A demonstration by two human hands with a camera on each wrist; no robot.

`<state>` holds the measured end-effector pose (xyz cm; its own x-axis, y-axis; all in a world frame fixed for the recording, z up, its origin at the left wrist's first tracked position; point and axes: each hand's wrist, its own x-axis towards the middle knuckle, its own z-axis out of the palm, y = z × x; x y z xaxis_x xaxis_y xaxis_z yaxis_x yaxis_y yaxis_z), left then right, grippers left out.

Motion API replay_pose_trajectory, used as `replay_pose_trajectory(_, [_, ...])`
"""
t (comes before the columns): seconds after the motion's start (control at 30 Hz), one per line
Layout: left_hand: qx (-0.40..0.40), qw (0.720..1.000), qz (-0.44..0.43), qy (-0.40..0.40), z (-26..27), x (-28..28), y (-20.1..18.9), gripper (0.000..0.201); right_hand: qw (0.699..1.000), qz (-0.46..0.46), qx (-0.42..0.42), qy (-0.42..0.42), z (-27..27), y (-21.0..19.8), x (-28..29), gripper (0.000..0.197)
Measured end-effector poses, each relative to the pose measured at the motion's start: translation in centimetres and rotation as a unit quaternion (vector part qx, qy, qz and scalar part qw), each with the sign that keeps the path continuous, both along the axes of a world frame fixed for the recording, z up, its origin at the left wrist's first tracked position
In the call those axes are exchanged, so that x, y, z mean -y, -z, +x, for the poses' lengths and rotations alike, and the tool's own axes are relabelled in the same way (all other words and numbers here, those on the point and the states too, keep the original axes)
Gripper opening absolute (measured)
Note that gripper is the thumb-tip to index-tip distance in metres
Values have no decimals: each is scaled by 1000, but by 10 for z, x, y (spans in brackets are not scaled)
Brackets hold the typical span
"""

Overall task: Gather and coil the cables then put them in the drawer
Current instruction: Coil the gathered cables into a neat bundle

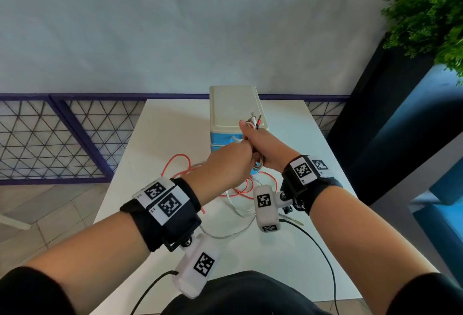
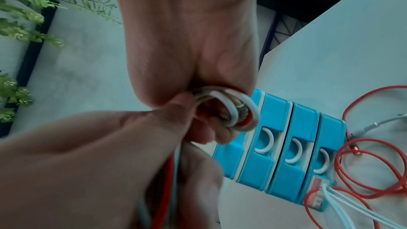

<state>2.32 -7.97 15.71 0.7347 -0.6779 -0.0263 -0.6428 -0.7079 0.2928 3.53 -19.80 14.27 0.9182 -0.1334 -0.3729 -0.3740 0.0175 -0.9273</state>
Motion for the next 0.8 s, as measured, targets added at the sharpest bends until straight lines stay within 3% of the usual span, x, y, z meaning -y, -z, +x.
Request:
replay_pose_trajectory(0.07, [-72,997,-41,5,4,0,1,30,1000,16,14,21,2,-1,1,40])
replay_pose_trajectory(0.17, [-185,981,-65,14,6,-4,6,36,992,111,41,49,4,-2,0,38])
replay_pose_trajectory(0.23, [-211,974,-81,20,4,-7,13,38,980,177,56,74,5,-2,0,39])
replay_pose_trajectory(0.37, [-196,976,-89,24,-6,-8,27,35,952,276,76,106,4,-1,-1,42])
replay_pose_trajectory(0.53, [-161,971,-175,-1,-9,-10,47,25,929,332,73,148,3,0,-2,48])
replay_pose_trajectory(0.67, [-131,971,-202,-5,-4,-16,64,41,935,315,67,147,-2,-8,-4,52])
replay_pose_trajectory(0.8, [-166,973,-159,2,3,-30,77,26,950,271,86,128,-3,-20,0,52])
